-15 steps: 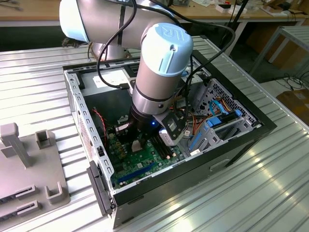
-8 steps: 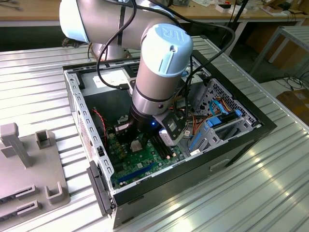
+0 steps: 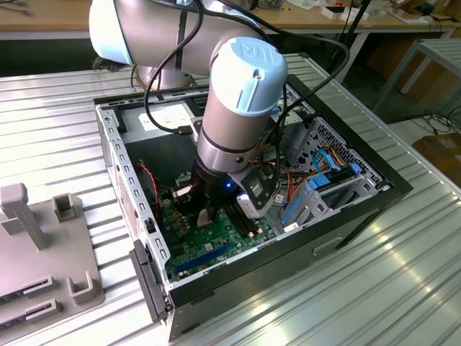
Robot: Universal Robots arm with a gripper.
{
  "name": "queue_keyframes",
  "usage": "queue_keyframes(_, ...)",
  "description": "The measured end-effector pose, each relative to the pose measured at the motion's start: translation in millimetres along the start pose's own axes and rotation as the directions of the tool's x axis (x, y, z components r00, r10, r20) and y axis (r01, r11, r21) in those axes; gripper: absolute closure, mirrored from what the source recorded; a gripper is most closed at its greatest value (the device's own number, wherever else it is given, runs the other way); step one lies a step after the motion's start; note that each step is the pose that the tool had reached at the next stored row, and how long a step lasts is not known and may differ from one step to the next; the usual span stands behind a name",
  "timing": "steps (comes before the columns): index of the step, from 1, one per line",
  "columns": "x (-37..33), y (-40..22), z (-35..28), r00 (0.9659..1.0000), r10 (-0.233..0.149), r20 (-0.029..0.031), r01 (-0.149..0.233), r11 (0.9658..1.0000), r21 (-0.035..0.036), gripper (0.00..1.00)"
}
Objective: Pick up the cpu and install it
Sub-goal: 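Place the cpu into insertion slot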
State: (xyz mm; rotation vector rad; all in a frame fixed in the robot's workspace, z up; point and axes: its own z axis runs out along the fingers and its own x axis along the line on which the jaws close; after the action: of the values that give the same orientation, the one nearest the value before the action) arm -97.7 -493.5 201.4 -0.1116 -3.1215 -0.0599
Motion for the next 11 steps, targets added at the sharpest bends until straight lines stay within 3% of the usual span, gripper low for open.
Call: queue_keyframes(11,-0.2,0.2,-1.9,1.0000,0.000,0.0005,0.000,1.0000,-0.0010,0.61)
